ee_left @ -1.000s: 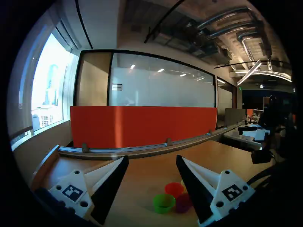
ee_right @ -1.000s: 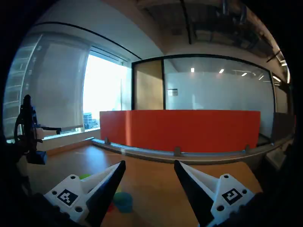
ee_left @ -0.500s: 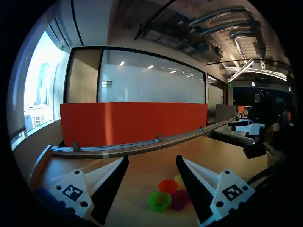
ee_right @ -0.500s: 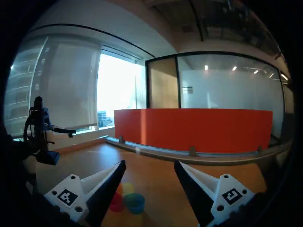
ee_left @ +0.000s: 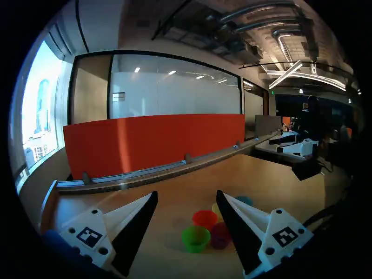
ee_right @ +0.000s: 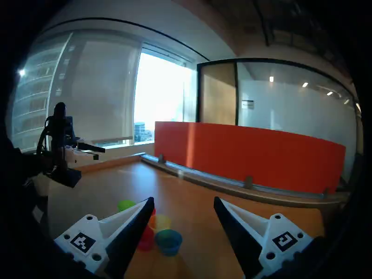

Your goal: Pour water

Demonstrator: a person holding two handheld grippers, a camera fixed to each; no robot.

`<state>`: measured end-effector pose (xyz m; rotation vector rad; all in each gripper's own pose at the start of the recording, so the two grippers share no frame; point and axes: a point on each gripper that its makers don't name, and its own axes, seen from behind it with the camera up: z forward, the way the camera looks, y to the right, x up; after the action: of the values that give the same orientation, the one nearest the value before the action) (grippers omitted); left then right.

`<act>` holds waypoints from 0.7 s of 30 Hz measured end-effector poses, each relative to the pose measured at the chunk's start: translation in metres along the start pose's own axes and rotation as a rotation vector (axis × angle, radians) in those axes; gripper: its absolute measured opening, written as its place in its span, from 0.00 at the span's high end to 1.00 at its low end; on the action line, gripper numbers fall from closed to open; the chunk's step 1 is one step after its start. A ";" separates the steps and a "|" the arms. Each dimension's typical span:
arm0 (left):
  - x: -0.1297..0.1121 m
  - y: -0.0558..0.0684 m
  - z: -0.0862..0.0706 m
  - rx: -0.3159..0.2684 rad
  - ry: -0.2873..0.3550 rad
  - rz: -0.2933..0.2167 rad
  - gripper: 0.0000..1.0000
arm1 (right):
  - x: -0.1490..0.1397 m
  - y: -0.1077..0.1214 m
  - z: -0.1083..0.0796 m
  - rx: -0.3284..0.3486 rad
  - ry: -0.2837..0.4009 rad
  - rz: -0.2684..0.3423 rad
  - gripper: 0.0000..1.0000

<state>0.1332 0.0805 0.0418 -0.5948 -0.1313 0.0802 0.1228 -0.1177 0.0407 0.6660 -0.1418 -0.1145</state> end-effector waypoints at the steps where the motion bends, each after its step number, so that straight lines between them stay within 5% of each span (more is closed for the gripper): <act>1: -0.003 0.001 0.001 -0.011 -0.012 0.009 0.07 | -0.002 -0.001 0.000 0.009 -0.009 -0.009 0.01; 21: -0.047 0.011 0.016 -0.097 -0.139 0.081 0.07 | -0.034 -0.010 0.007 0.085 -0.111 -0.067 0.01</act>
<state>0.0835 0.0934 0.0437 -0.6916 -0.2473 0.1945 0.0871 -0.1249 0.0367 0.7494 -0.2320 -0.2107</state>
